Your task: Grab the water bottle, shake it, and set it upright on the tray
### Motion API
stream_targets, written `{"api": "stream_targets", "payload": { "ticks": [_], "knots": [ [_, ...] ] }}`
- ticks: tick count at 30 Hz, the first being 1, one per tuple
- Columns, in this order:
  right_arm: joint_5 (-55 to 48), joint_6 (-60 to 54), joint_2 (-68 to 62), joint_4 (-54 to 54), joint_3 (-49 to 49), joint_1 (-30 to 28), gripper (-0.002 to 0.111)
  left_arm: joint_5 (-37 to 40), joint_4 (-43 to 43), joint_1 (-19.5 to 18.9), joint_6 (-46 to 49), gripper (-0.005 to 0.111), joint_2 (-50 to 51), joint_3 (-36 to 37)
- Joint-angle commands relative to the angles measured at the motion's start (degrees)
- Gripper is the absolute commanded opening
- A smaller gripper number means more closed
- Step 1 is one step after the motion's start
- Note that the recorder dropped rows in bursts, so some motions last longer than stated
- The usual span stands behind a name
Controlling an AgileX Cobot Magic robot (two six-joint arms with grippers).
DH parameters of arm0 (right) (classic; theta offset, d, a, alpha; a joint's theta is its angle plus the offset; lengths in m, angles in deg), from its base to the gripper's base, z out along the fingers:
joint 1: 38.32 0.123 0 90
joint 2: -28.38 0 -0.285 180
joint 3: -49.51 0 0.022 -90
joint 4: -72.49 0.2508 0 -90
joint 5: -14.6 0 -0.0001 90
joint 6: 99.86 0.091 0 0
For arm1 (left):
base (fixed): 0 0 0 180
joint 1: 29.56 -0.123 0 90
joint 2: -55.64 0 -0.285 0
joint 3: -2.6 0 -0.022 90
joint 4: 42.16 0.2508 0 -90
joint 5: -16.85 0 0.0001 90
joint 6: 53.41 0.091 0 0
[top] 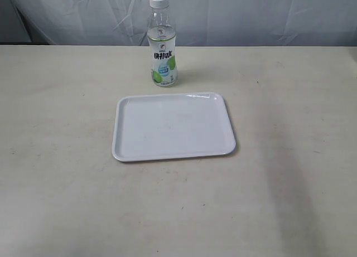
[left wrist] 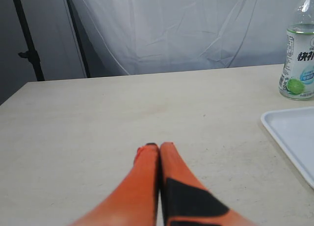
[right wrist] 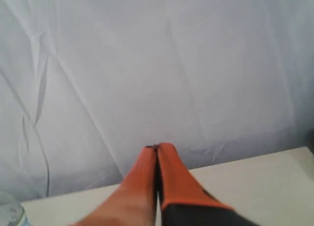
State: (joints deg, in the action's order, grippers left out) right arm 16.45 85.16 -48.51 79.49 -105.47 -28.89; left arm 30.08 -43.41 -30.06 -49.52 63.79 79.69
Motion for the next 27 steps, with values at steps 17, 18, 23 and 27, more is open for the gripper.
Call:
{"api": "stream_targets", "payload": {
  "ticks": [17, 18, 23, 27],
  "knots": [
    [3.7, -0.4, -44.4, -15.6, -38.3, 27.2, 0.081, -0.4, 0.0, 0.0, -0.3, 0.0, -0.4, 0.1],
    [3.7, -0.4, -45.6, -15.6, -39.3, 27.2, 0.081, -0.4, 0.0, 0.0, -0.3, 0.0, -0.4, 0.1],
    [3.8, -0.4, -50.5, -15.6, -44.7, 28.3, 0.081, -0.4, 0.0, 0.0, -0.3, 0.0, -0.4, 0.1],
    [3.9, -0.4, -54.2, -15.6, -48.7, 28.7, 0.081, -0.4, 0.0, 0.0, -0.3, 0.0, -0.4, 0.1]
  ]
}}
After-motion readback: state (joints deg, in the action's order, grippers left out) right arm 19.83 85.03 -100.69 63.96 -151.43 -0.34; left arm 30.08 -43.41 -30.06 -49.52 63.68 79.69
